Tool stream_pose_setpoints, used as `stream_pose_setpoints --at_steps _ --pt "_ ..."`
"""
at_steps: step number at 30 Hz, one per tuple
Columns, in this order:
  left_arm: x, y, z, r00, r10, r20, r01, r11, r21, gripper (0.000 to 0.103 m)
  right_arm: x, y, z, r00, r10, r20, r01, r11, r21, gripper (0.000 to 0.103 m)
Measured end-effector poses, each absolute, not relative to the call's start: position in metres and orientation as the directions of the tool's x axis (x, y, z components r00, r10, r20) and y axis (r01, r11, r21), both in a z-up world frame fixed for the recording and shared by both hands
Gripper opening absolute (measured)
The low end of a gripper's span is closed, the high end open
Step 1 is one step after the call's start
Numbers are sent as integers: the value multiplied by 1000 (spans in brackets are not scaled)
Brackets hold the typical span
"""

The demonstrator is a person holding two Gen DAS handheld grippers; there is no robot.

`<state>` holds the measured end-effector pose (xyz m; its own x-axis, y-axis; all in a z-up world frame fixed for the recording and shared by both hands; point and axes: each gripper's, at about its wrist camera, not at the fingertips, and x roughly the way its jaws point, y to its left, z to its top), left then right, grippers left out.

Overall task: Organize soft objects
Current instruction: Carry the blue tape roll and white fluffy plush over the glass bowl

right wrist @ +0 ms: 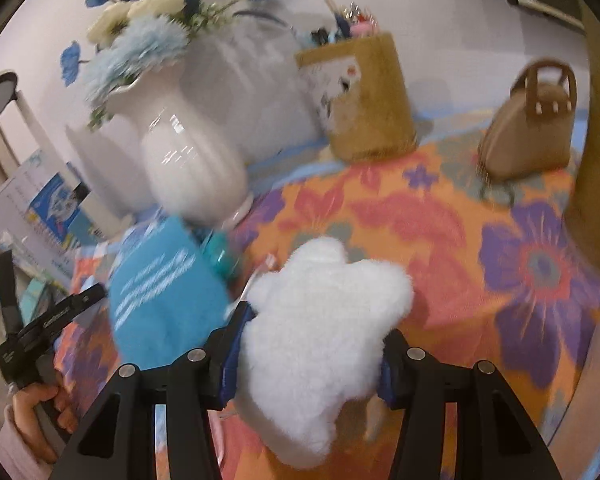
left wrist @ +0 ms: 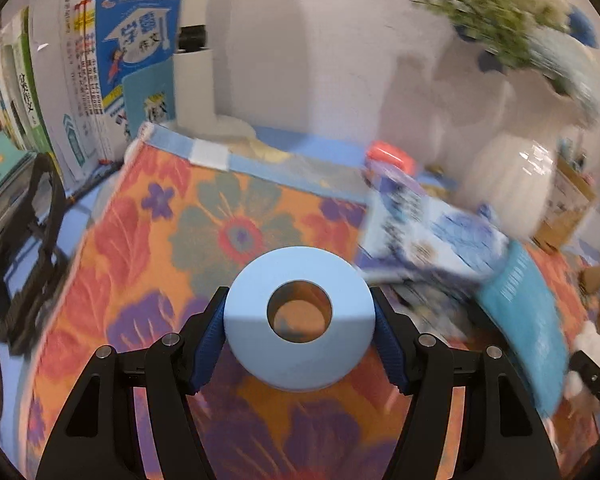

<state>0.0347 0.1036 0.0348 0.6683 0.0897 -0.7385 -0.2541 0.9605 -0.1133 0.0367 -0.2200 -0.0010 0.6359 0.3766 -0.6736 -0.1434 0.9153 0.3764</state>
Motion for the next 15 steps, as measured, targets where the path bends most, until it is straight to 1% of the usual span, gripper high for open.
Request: stream_pose_setpoints --at_steps 4,7,12,15 --pt "29 67 58 684 27 -729 -157 981 -111 65 18 -227 9 625 436 -648 -180 888 423 52" --pt "29 34 81 710 -43 -703 -57 991 -118 65 7 -240 34 642 481 -597 -215 861 462 52" --pt "37 -27 116 728 -170 -664 110 985 -132 65 -4 -273 91 707 477 -523 -249 859 447 52" --pt "44 -63 128 727 -232 -646 190 972 -135 65 -5 -301 116 746 449 -491 -235 868 437 52"
